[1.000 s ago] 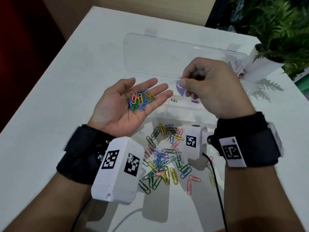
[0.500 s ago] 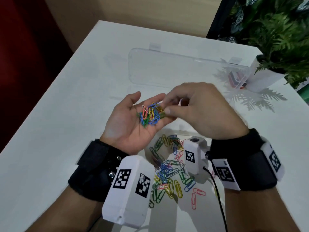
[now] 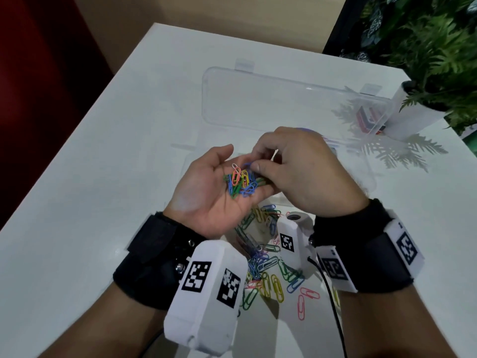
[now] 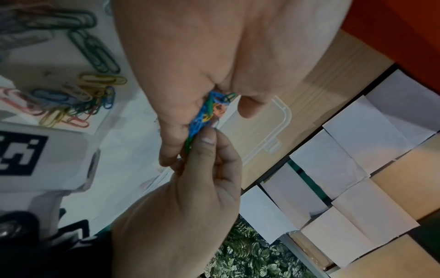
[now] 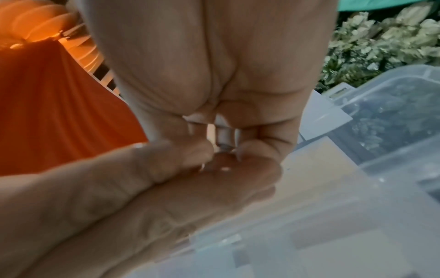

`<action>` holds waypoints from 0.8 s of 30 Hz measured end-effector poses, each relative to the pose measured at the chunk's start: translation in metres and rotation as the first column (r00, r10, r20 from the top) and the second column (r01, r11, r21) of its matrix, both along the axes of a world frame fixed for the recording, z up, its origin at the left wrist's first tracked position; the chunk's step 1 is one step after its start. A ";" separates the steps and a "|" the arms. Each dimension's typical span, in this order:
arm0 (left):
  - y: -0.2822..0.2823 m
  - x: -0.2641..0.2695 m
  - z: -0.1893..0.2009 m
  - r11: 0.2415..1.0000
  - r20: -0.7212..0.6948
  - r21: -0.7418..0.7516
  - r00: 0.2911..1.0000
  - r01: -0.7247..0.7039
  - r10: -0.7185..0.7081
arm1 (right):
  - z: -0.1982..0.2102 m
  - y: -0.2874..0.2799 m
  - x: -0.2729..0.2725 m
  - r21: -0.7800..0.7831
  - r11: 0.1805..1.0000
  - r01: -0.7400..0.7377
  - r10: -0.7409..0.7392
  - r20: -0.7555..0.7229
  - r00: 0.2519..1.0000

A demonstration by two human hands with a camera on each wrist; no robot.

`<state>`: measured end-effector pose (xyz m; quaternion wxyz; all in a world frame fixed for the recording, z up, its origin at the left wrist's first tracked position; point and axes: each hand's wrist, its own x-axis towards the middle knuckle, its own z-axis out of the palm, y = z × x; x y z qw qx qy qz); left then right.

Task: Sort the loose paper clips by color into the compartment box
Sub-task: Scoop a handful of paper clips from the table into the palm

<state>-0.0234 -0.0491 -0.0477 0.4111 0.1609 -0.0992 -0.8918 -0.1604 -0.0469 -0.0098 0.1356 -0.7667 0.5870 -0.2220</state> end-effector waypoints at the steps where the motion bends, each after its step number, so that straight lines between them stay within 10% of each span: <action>1: -0.001 0.001 -0.001 1.000 0.009 -0.004 1.000 -0.006 0.006 | 0.000 0.000 -0.001 -0.018 1.000 0.019 -0.018 0.033 0.999; 6: -0.006 0.006 -0.003 1.000 0.107 -0.016 0.994 -0.011 0.013 | 0.003 0.002 -0.002 -0.039 0.999 0.024 -0.016 0.213 0.977; 16: -0.010 0.014 -0.004 0.998 0.146 -0.050 0.989 0.033 -0.026 | 0.009 0.009 0.005 0.131 0.981 -0.145 0.136 0.073 0.988; 24: -0.014 0.004 0.011 0.999 0.050 0.005 0.998 -0.031 0.031 | 0.015 0.005 -0.006 -0.066 0.998 0.000 0.010 0.147 0.989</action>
